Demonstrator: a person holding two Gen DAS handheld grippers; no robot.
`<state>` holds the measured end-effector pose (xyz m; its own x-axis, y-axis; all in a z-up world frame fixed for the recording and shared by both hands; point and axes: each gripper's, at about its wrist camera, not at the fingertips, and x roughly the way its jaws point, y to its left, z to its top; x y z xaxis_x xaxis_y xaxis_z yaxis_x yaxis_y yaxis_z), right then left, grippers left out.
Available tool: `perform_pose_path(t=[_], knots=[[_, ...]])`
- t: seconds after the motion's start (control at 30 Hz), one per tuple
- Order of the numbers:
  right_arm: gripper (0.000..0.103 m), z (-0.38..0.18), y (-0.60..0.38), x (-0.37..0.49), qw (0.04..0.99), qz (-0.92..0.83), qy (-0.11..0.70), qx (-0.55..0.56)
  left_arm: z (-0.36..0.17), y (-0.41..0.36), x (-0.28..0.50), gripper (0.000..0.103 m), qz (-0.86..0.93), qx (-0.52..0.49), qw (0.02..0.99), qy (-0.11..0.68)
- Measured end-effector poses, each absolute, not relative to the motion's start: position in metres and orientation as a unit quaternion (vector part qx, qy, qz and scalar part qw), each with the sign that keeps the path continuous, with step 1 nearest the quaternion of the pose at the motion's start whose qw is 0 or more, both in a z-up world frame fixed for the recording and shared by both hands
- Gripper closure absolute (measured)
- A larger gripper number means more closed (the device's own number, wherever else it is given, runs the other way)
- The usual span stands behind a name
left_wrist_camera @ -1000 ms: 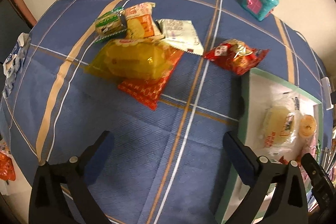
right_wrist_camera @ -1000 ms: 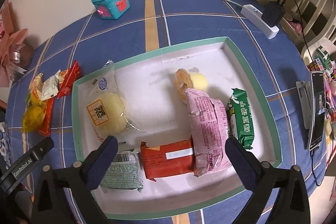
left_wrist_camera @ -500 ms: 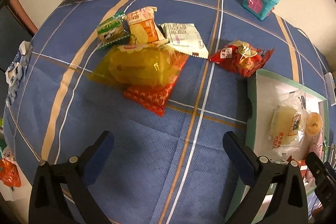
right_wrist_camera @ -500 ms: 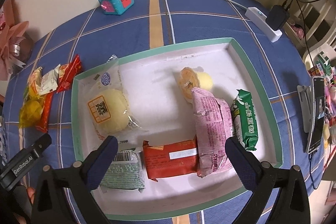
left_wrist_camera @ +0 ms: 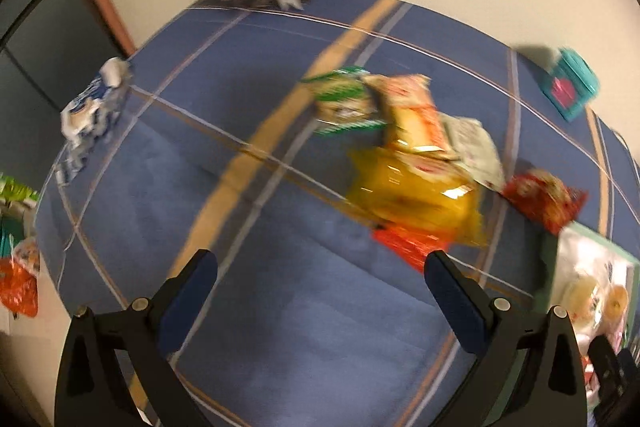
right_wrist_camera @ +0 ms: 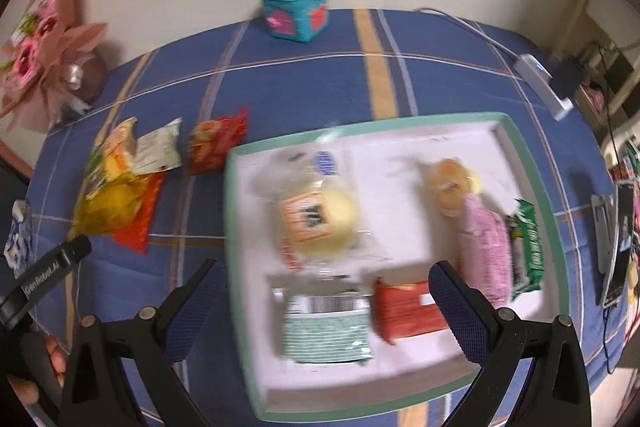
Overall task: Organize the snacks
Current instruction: 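Lift both tools out of the tray and move them back toward the snack pile, then lower the left tool to the yellow bread pack while the right tool approaches the red Good Luck pack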
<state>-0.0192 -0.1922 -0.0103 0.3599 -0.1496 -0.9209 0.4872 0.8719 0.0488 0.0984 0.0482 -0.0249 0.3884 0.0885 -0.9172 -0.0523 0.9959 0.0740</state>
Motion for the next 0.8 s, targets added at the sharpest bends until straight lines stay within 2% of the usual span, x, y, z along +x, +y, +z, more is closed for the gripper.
perform_pose_path(t=[0.4, 0.8], knots=[[0.000, -0.032, -0.117, 0.018, 0.811, -0.130, 0.557, 0.120, -0.032, 0.093, 0.103, 0.000, 0.080, -0.017, 0.824, 0.561], [0.000, -0.041, -0.110, 0.046, 0.815, -0.116, 0.557, 0.109, -0.040, 0.087, 0.121, 0.000, 0.051, -0.031, 0.820, 0.570]])
